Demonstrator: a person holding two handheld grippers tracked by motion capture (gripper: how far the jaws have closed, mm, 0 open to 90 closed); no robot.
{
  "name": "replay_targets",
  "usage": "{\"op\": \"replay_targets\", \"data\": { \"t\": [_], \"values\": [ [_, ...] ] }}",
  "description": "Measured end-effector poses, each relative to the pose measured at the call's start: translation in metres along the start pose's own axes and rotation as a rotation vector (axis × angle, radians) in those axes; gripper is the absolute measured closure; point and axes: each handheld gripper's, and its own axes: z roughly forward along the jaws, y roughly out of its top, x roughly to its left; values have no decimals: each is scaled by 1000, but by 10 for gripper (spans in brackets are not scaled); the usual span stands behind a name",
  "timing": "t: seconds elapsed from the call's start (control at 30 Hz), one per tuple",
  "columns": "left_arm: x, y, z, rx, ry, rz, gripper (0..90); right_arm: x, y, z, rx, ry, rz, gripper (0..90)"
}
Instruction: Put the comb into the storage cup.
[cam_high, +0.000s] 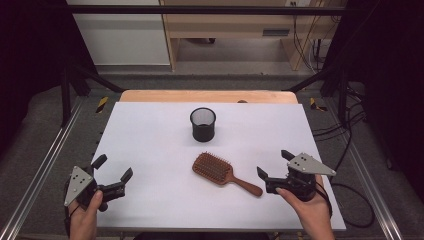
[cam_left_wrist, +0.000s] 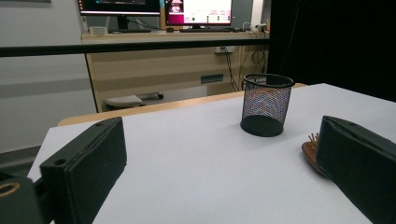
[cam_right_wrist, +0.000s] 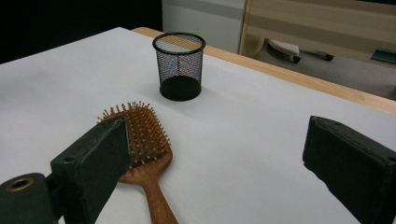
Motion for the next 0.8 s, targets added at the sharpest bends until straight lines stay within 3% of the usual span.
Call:
{"op": "replay_targets", "data": {
  "t": [0.4,0.8],
  "values": [
    [-1,0,1,5,-6,-1,22,6,33,1,41,26,-79,72],
    [-1,0,0,6,-9,-1,22,11,50,20,159,51,-173,64]
  ]
}}
